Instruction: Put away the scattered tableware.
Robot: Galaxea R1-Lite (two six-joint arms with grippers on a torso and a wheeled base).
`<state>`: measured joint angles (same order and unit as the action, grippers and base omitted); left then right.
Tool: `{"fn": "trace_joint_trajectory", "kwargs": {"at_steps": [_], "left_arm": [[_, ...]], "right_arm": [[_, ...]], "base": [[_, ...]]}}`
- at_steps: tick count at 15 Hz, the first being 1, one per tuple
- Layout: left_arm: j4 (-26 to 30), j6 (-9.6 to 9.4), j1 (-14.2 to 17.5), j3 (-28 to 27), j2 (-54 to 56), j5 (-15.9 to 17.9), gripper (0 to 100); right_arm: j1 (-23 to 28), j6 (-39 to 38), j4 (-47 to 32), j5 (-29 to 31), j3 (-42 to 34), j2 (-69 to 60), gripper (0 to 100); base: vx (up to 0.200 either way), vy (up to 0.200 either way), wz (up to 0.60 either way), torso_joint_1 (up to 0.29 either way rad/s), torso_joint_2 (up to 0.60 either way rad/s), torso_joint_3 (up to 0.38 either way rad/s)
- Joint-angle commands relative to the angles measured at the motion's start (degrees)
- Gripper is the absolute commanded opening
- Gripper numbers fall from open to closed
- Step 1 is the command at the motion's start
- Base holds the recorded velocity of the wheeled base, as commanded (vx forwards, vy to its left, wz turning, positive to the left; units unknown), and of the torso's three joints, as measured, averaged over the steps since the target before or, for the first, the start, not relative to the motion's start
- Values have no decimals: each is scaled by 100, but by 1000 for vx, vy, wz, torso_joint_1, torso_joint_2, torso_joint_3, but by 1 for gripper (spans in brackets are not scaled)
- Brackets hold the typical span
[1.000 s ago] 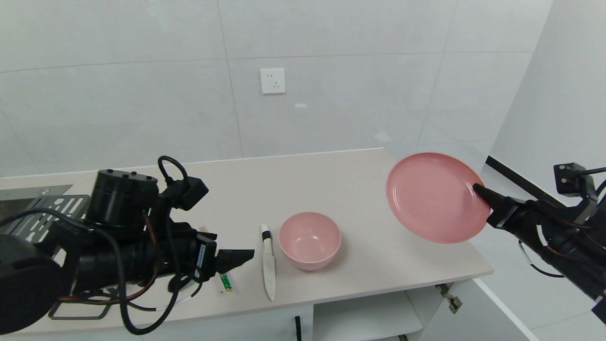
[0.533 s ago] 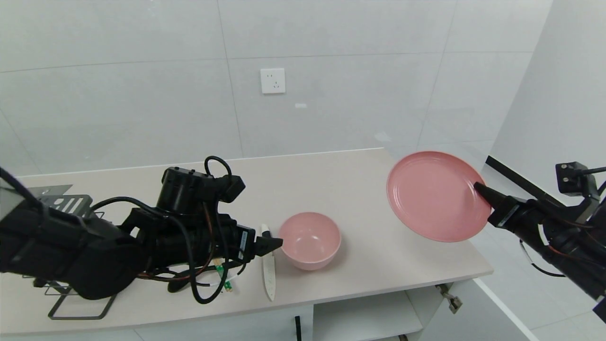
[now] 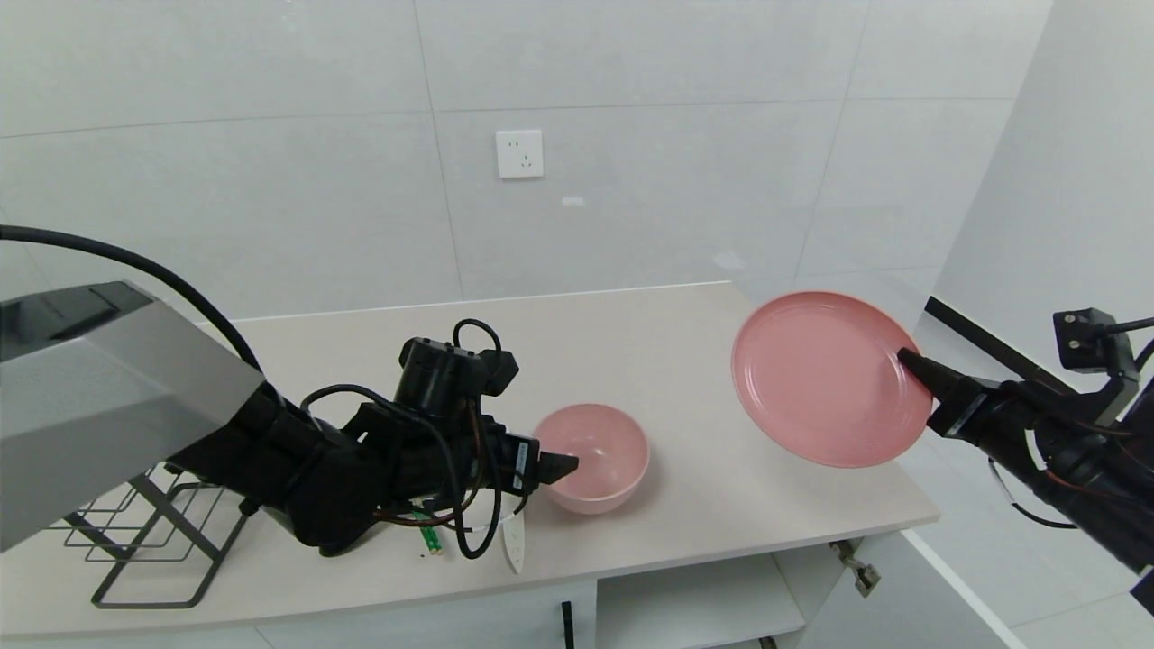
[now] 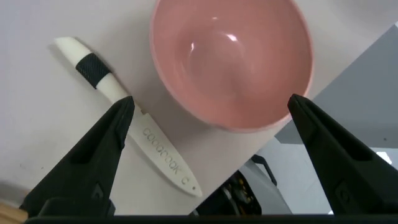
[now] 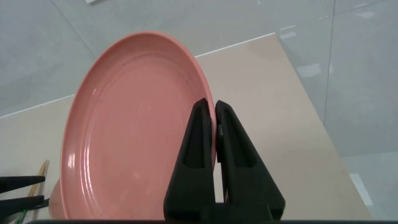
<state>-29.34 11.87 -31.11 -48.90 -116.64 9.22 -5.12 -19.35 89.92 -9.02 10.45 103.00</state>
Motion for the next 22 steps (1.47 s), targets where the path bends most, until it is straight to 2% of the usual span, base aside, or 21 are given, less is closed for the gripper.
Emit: {"fn": "trace_joint_trajectory", "kwargs": {"at_steps": [1, 8, 9, 14, 15, 22], "left_arm": [[8, 34, -27, -217, -307, -16, 100], [-1, 96, 61, -683, -878, -113, 100], [-1, 236, 44, -797, -1001, -227, 100], [16, 236, 0, -1043, -1274, -236, 100], [51, 228, -9, -1043, -1300, -236, 0], [69, 193, -27, -1025, -940, -236, 0]], "right_arm": [[2, 1, 8, -3, 1, -8, 0], [-15, 168, 8, -3, -8, -34, 0], [-15, 168, 8, -3, 19, -69, 0], [-7, 168, 8, -3, 45, -78, 0], [2, 168, 8, -3, 45, -78, 0], [2, 168, 8, -3, 54, -69, 0]], "base": [[0, 0, 0, 0, 0, 0], [0, 0, 0, 0, 0, 0], [0, 0, 0, 0, 0, 0], [0, 0, 0, 0, 0, 0], [0, 0, 0, 0, 0, 0], [0, 0, 0, 0, 0, 0]]}}
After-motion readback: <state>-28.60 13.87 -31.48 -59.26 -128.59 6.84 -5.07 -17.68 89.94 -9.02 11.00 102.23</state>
